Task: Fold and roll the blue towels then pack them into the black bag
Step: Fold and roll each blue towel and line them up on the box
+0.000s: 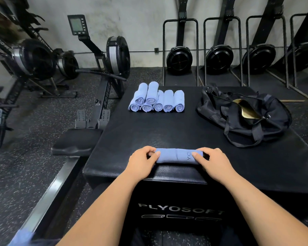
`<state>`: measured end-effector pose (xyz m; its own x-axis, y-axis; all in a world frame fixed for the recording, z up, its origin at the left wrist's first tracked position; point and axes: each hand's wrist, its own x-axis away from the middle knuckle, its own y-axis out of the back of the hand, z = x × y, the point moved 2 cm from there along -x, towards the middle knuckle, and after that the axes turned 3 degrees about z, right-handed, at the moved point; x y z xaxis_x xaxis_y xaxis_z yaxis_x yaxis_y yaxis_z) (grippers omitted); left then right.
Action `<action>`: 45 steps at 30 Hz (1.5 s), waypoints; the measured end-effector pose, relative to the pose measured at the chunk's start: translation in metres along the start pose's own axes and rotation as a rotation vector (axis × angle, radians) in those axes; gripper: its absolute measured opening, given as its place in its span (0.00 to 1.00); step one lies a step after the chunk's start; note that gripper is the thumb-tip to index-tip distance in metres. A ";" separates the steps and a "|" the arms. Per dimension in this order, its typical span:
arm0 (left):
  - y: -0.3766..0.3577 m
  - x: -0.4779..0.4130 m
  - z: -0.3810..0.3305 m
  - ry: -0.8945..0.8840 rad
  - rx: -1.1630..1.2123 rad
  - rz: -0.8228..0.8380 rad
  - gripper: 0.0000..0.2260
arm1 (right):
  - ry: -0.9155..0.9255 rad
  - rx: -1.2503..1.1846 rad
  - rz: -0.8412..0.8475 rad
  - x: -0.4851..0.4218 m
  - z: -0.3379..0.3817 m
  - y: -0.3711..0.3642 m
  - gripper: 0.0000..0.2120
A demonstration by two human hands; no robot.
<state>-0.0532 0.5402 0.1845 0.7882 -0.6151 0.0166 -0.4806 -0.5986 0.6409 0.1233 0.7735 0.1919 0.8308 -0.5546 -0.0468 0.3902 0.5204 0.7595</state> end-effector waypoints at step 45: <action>-0.010 0.042 -0.064 0.356 0.690 -0.028 0.42 | -0.085 -0.354 0.118 0.053 0.079 -0.030 0.02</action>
<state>0.0092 0.5534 0.2279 0.8232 -0.4632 0.3282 -0.4973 -0.8673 0.0233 0.1242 0.6775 0.2181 0.8483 -0.5213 0.0929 0.4189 0.7681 0.4843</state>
